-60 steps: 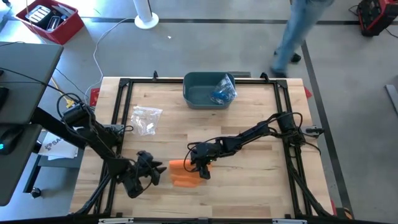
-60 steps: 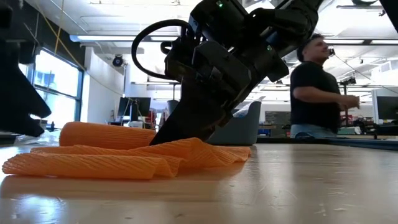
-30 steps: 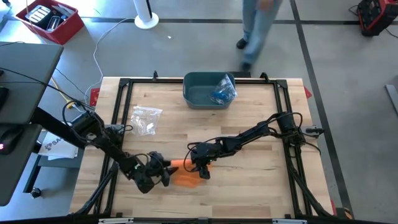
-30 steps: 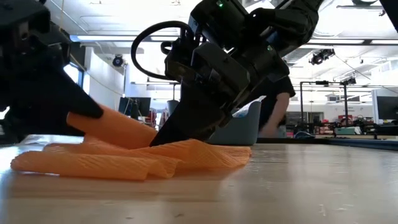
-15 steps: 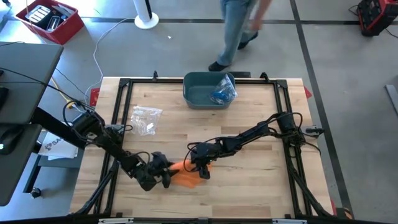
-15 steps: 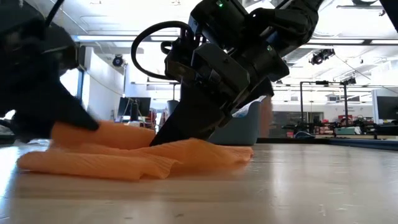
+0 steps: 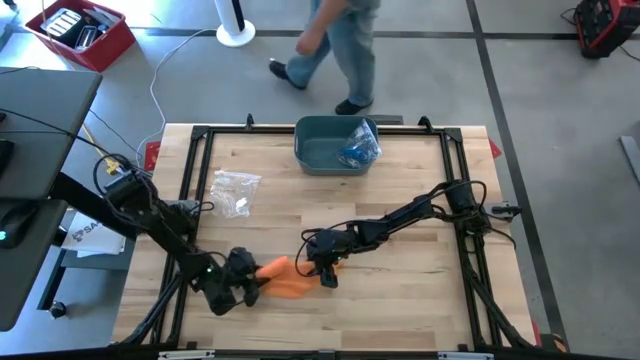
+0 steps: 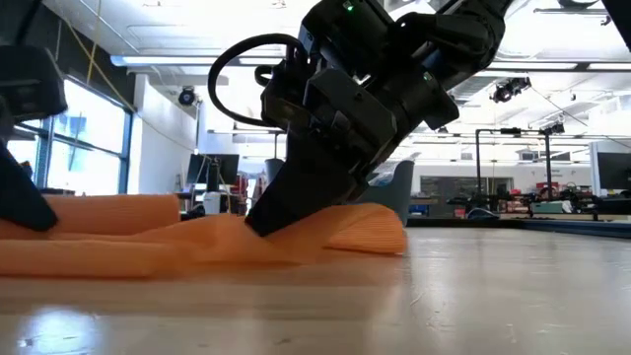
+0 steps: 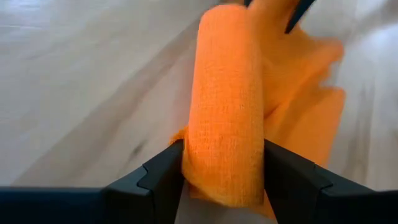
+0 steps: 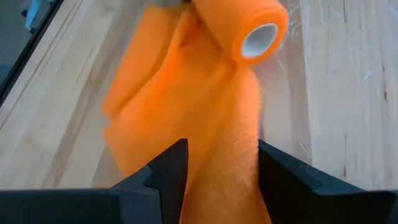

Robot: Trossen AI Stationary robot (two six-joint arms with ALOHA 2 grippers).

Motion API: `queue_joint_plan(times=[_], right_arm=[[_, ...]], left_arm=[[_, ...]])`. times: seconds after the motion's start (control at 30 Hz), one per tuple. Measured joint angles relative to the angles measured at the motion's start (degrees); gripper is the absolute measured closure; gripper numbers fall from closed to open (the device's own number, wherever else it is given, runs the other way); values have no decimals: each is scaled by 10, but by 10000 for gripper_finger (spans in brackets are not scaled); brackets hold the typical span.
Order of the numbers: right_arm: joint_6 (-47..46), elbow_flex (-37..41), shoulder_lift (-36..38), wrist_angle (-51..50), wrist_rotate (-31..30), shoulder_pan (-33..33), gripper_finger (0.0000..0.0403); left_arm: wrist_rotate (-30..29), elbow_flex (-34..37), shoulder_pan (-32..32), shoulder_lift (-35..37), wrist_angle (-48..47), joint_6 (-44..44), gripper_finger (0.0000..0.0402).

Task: Roll bandage
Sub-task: Roll the orange bandage

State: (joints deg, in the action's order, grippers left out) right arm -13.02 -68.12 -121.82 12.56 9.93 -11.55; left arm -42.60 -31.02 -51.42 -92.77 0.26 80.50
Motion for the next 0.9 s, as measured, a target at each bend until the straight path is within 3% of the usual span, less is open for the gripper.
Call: queue_joint_plan(times=[0.27,0.47,0.63,0.8,0.9], right_arm=[[9,0,0,5,-45,-4,231],[15,-23,4,-58,-138,-14,231],[21,-60,7,-189,-144,-16,231],[60,-67,7,-210,-123,-39,234],[78,-67,7,-210,-120,-54,258]], left_arm=[[-84,0,-17,41,-59,34,209],[-132,0,-17,41,-71,52,209],[-196,0,-13,41,-116,115,209],[-211,-1,5,41,-146,150,209],[-210,-1,19,41,-146,150,209]])
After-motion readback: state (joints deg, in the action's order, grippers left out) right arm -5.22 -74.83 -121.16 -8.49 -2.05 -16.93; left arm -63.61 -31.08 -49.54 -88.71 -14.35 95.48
